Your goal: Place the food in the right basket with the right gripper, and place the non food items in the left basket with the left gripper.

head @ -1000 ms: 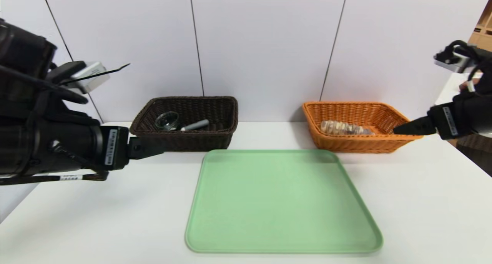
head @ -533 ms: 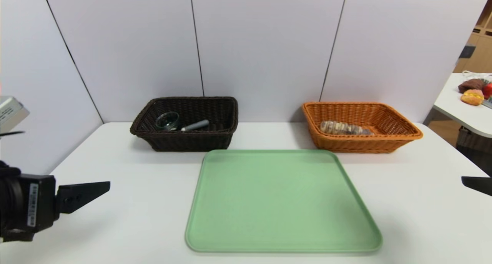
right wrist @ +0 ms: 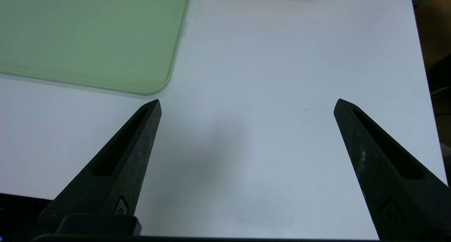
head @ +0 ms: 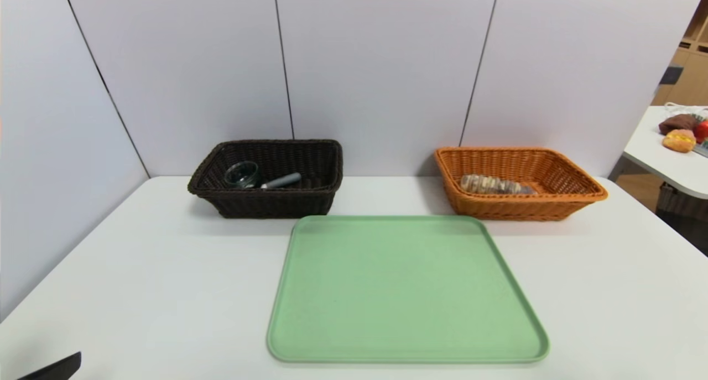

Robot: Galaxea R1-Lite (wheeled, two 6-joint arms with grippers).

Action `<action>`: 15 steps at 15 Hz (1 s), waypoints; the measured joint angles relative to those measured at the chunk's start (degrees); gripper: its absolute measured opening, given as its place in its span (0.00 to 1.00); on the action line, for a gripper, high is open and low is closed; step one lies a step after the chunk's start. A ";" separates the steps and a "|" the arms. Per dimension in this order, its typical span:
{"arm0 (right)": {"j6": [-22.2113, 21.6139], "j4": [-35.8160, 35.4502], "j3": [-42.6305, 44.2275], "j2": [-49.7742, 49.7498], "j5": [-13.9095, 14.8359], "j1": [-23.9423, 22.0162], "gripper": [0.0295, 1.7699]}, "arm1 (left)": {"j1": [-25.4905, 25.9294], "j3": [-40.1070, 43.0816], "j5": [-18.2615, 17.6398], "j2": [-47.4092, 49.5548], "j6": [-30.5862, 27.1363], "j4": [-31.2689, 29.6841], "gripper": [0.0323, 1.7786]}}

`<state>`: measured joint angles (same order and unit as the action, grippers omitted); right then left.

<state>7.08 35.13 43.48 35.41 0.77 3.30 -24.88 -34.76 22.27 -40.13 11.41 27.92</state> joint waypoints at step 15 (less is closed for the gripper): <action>1.60 5.50 -8.29 -17.29 -3.24 -5.58 0.96 | 22.35 13.81 -0.61 24.65 -17.23 -1.99 0.95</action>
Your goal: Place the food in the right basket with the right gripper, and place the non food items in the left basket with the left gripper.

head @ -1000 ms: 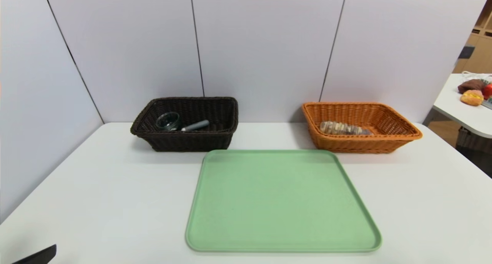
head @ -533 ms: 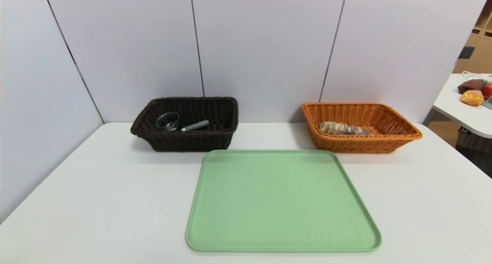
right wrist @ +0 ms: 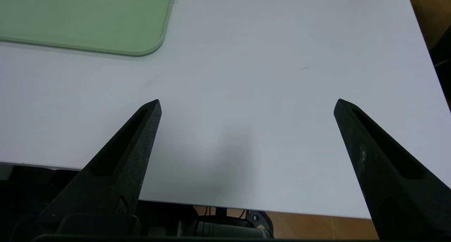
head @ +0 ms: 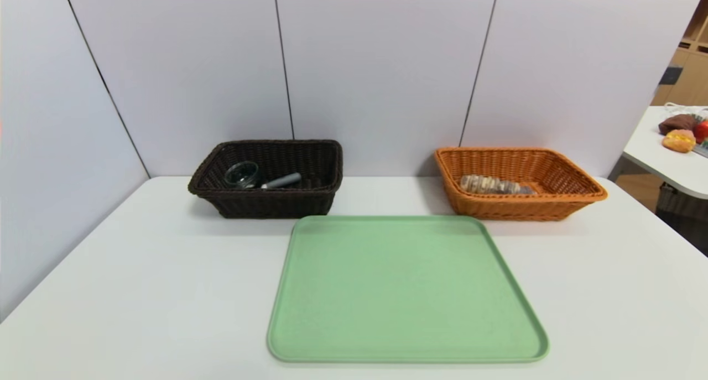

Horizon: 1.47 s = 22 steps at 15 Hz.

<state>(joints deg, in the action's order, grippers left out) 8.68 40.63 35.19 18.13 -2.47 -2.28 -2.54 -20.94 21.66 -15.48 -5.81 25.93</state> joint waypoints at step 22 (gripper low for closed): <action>-0.09 -31.60 -20.64 -18.18 -4.79 2.10 0.96 | 2.95 18.12 -15.21 15.51 1.41 -31.22 0.95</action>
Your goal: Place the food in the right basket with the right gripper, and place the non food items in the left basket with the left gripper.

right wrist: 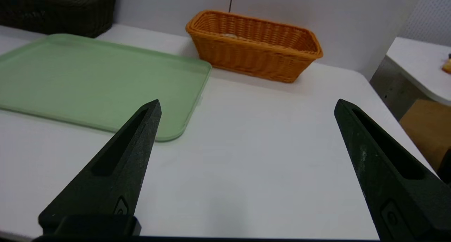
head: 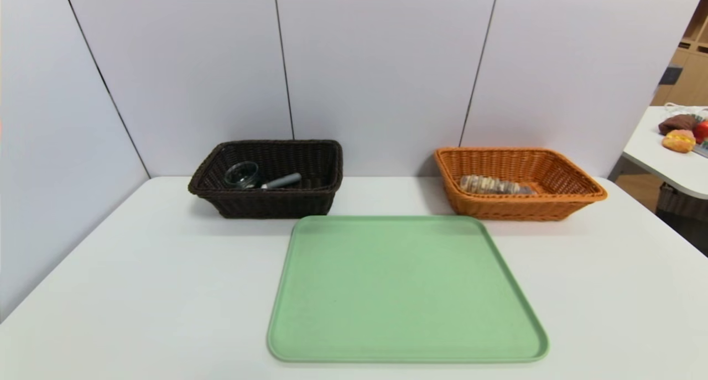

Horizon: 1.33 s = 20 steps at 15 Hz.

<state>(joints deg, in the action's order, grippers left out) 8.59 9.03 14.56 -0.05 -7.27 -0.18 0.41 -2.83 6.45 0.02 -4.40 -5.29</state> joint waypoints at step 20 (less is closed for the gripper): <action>-6.03 -8.74 -14.56 -0.02 5.78 0.09 0.96 | 0.00 2.83 -6.27 0.02 4.84 5.39 0.95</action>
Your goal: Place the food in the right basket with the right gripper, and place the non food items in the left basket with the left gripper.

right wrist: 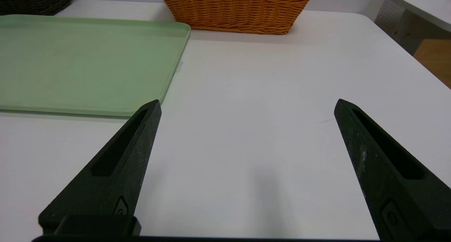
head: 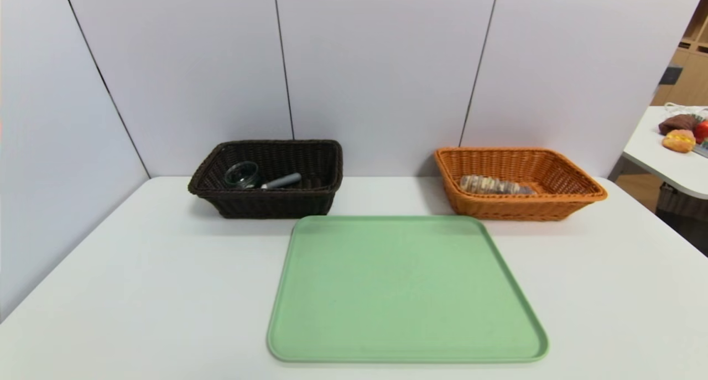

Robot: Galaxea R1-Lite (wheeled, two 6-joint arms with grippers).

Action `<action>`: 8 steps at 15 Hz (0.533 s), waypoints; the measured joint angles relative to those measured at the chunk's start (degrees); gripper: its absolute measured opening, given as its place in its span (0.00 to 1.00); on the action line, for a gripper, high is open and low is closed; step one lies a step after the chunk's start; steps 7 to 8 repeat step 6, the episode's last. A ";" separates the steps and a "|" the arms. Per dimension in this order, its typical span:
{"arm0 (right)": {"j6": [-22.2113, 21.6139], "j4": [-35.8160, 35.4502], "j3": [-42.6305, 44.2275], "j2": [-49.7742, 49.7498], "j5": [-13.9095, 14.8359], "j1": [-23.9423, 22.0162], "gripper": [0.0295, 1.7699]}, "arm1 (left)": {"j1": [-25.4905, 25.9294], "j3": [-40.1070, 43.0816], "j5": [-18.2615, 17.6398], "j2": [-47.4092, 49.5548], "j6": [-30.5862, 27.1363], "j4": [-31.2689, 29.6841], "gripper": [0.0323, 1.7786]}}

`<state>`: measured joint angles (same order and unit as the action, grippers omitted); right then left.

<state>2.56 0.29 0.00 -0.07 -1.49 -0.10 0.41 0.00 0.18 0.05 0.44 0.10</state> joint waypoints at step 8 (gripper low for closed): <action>-0.94 0.01 0.00 0.00 0.12 -0.01 0.96 | 0.00 0.00 0.00 0.00 0.00 0.00 0.95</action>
